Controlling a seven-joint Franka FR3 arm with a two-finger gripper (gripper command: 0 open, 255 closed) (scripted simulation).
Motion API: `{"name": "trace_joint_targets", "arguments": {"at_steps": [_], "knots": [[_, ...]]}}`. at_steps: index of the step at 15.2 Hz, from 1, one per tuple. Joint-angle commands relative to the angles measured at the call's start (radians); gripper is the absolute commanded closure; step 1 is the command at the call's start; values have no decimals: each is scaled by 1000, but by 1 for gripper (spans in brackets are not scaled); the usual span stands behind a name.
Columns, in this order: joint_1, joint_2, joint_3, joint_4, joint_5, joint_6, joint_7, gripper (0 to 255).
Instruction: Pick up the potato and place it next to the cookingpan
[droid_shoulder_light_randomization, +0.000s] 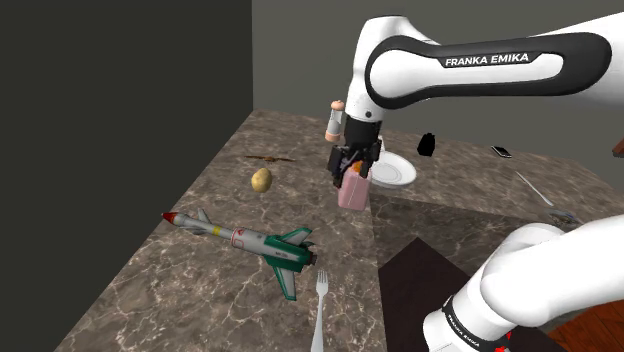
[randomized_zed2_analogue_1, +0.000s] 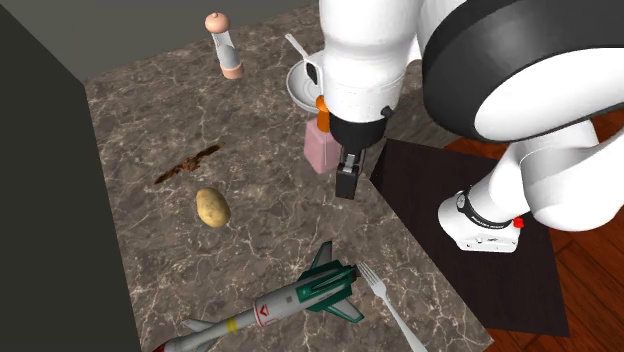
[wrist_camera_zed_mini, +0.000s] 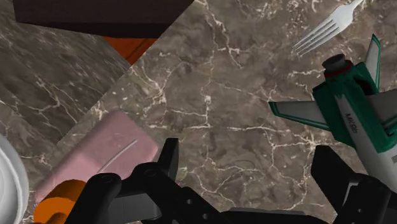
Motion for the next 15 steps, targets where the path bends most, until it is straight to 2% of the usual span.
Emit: {"name": "trace_joint_targets", "arguments": {"at_steps": [1,7,12,15], "knots": [[-9,66,35,23,-2,58,70,0],[-38,292,126,145,-63,192,287,0],[-46,496,167,286,-168,262,482,0],[-33,621,169,388,-243,281,596,0]]}}
